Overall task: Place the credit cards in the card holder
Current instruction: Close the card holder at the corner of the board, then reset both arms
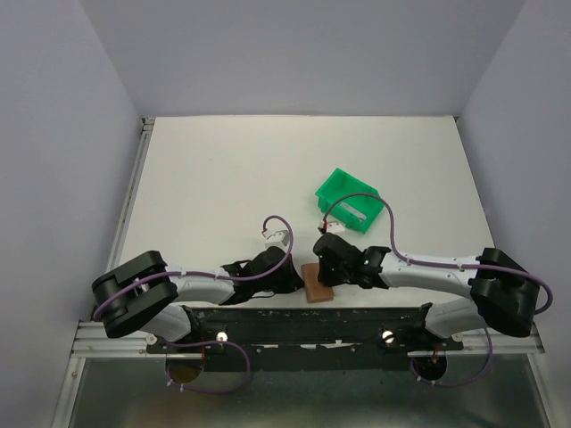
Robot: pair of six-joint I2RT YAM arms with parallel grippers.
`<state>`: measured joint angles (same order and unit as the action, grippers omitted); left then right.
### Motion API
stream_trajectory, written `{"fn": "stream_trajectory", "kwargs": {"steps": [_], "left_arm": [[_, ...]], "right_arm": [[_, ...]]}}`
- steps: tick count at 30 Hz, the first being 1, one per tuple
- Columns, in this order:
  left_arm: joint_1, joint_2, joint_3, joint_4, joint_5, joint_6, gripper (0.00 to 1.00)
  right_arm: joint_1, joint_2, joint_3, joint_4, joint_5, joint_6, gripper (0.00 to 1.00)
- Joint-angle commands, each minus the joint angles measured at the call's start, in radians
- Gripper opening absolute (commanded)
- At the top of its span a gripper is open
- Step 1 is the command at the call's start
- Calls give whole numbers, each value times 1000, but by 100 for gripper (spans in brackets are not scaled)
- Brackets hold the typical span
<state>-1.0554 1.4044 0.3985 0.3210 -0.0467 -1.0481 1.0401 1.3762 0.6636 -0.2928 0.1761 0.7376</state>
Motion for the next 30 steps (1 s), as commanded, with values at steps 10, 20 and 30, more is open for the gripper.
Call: {"fn": "stream_trajectory", "kwargs": {"steps": [10,20,30], "left_arm": [[-6,33,8,-14,22,7,0],[-5,-53,42,-126,-22,28,0],[-5,-341,72,-456,-185,57,12]], "right_arm": [[44,-67,-64,-66,48,37,17],[43,-365,2,-2,180,-41,39],[44,-538,-44,-233,128,0,65]]}}
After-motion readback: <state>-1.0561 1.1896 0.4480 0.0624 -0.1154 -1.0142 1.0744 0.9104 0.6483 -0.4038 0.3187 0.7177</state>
